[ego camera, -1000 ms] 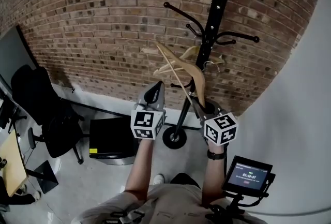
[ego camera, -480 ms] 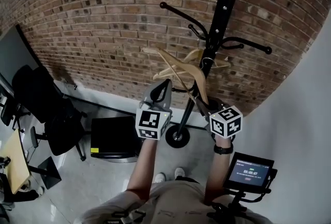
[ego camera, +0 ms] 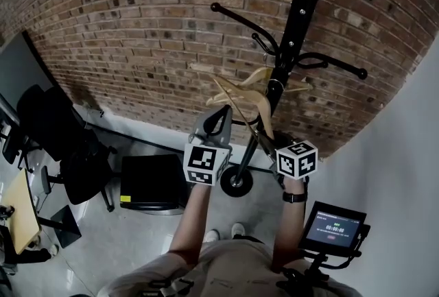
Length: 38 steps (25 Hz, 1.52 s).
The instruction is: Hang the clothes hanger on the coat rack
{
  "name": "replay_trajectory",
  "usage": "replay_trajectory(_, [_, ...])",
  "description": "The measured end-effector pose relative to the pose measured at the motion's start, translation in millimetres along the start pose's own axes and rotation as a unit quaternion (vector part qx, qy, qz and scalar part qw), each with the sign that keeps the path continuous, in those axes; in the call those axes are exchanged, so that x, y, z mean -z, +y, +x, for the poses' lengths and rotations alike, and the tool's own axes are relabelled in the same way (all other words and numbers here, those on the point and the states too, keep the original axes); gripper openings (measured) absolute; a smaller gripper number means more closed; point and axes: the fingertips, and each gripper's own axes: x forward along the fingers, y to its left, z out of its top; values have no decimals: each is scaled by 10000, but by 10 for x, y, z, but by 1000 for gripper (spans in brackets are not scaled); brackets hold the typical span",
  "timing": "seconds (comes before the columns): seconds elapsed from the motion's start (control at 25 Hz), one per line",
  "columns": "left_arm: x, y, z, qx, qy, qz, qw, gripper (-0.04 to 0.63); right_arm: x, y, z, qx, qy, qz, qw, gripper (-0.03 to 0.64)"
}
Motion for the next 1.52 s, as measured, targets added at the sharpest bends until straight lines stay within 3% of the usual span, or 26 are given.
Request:
replay_trajectory(0.24, [41, -116, 9, 229, 130, -18, 9997, 0, -83, -174, -109, 806, -304, -497, 9950, 140])
replay_trajectory(0.4, [131, -168, -26, 309, 211, -10, 9993, 0, -115, -152, -250, 1125, -503, -618, 9904, 152])
replay_trajectory(0.6, [148, -343, -94, 527, 257, -87, 9982, 0, -81, -219, -501, 1893, -527, -837, 9769, 175])
replay_trajectory(0.76, [128, -450, -193, 664, 252, -51, 9975, 0, -116, -148, -725, 2175, -736, -830, 9697, 175])
replay_trajectory(1.04, [48, -591, -478, 961, 231, -90, 9951, 0, -191, 194, -1078, 2572, -1265, -745, 9552, 104])
replay_trajectory(1.2, [80, -631, -584, 1006, 233, -136, 9946, 0, -111, 337, -1141, 2690, -1286, -824, 9510, 52])
replay_trajectory(1.52, [148, -763, -1016, 1092, 315, -335, 9930, 0, 66, 840, -1317, 2707, -1357, -709, 9504, 0])
